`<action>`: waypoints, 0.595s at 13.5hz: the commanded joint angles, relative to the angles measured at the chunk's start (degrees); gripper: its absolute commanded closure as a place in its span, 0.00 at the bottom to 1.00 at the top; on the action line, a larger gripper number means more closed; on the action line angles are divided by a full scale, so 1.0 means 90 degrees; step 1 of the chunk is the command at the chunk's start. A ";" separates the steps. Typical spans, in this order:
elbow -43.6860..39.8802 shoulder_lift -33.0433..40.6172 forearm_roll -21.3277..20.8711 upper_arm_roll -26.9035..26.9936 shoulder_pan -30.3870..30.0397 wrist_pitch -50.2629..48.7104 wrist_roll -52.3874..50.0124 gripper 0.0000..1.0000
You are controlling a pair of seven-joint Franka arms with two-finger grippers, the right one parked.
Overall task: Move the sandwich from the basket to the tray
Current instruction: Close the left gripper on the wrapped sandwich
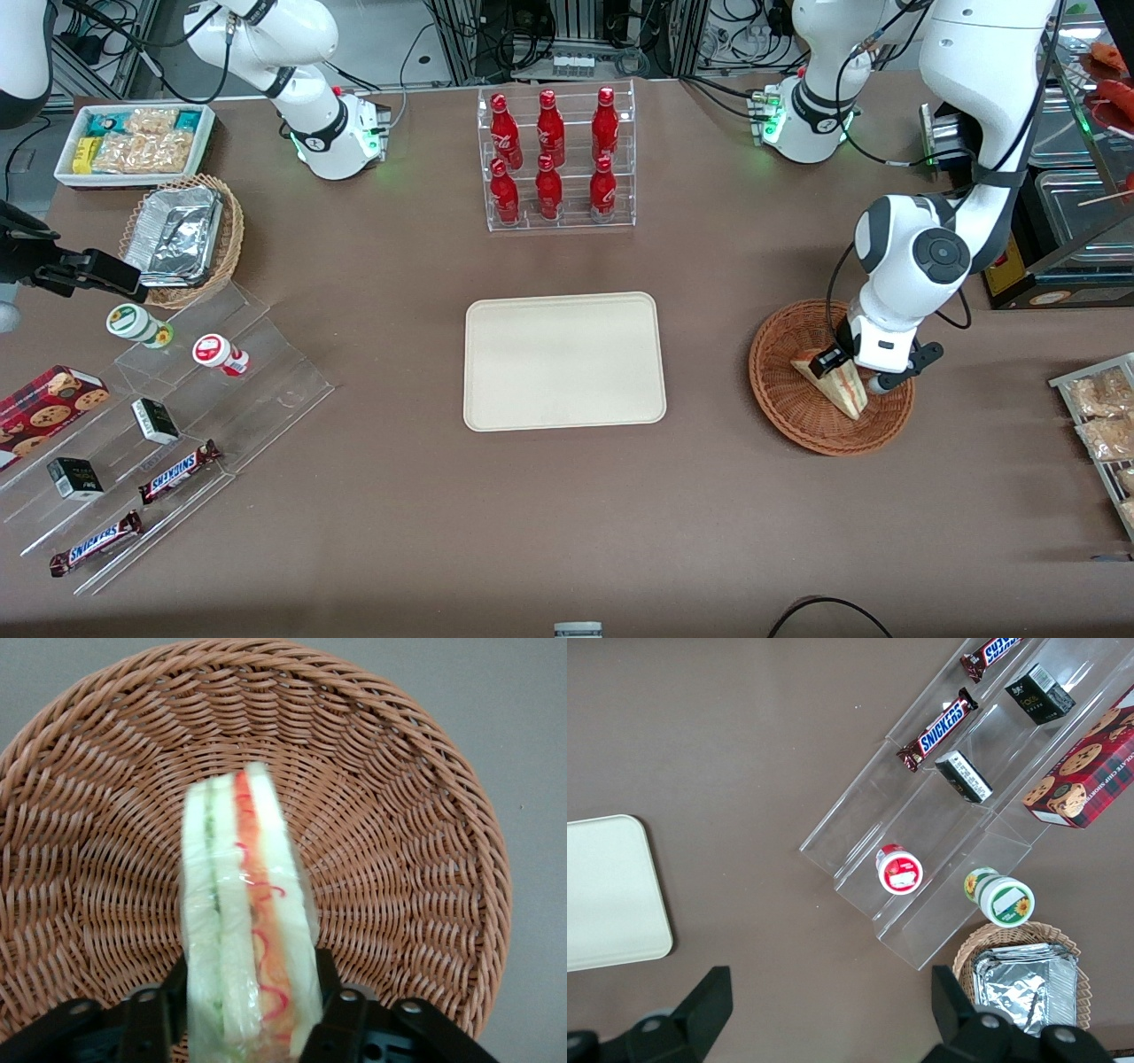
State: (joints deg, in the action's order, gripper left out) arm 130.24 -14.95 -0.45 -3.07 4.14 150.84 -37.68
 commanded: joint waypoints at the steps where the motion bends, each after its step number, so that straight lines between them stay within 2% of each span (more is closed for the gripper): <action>1: -0.0076 0.0059 -0.0096 0.0009 0.0009 -0.0021 -0.0042 1.00; 4: -0.0504 0.0439 -0.0096 0.0018 0.0038 -0.1022 -0.0042 1.00; 6: -0.1341 0.0538 -0.0193 -0.0040 0.0087 -0.2348 -0.0051 1.00; 8: -0.2327 0.0461 -0.0525 -0.0089 0.0447 -0.3502 -0.0090 1.00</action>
State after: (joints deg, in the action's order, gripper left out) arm 117.11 -10.39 -2.76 -3.63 5.25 127.83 -37.56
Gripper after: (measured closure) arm 0.841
